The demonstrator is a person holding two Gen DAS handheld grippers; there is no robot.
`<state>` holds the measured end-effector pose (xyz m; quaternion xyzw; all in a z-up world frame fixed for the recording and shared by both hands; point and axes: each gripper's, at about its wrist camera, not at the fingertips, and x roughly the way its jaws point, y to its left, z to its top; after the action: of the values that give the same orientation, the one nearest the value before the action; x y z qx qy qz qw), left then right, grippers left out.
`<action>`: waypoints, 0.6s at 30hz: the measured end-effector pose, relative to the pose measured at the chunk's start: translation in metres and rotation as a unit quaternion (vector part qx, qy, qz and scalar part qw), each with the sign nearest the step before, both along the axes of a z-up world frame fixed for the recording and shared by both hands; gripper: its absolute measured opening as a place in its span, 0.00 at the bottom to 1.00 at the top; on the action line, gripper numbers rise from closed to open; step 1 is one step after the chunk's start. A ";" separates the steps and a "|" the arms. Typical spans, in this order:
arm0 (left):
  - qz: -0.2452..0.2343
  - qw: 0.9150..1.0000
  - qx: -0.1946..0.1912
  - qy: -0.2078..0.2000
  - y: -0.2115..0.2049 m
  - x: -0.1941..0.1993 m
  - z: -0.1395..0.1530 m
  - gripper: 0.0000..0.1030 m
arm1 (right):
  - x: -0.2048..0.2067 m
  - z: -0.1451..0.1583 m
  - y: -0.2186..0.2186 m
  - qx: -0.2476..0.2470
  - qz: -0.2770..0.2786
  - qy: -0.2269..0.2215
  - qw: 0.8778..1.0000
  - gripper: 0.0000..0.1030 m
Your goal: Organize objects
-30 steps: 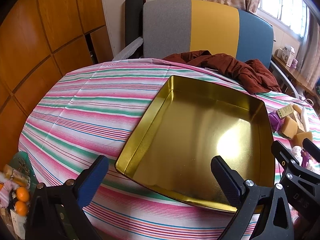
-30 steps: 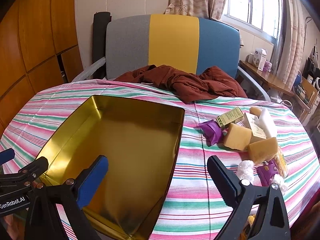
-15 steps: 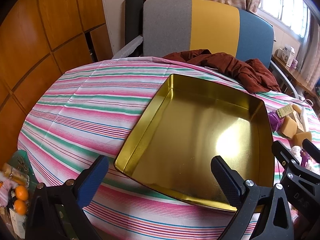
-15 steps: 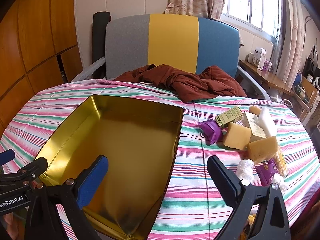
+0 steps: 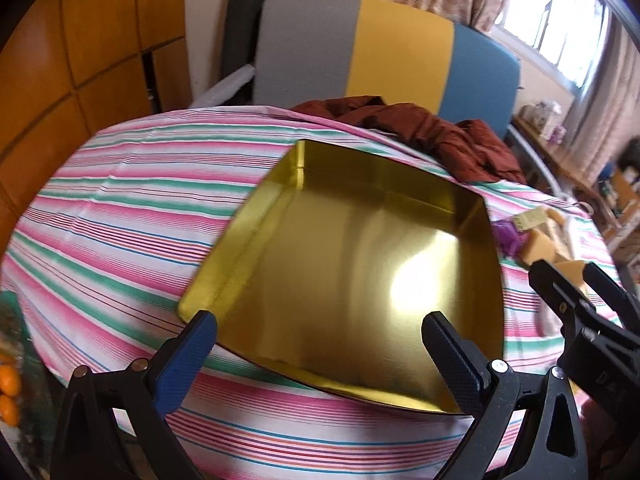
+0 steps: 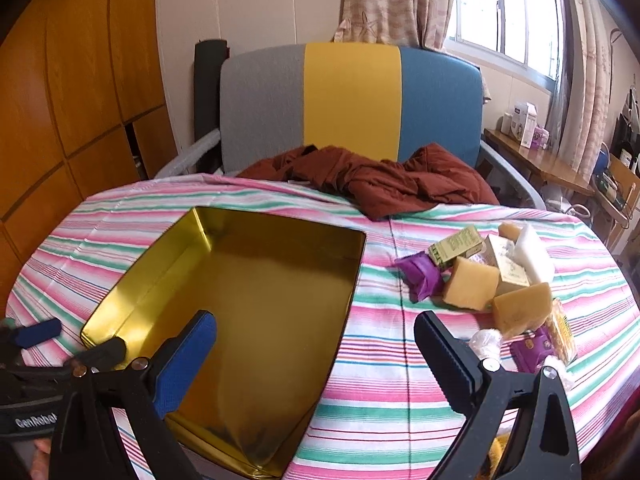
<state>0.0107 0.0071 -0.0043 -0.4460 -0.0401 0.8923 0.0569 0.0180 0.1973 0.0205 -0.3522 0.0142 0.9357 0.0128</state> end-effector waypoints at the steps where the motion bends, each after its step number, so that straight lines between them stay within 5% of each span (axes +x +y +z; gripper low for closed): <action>1: -0.005 1.000 0.009 0.007 0.004 0.005 0.000 1.00 | 0.002 0.002 0.002 0.001 0.001 0.005 1.000 0.98; 11: -0.082 0.995 -0.025 0.041 0.072 0.039 0.000 1.00 | 0.043 0.015 0.069 -0.011 -0.017 0.061 0.998 0.98; 18: -0.193 0.980 0.016 0.038 0.121 0.062 -0.001 1.00 | 0.067 0.002 0.156 -0.018 -0.091 0.045 0.995 0.90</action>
<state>0.0728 0.1284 -0.0048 -0.4105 0.0345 0.8800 0.2365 0.0850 0.3532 0.0223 -0.3075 0.0641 0.9450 0.0909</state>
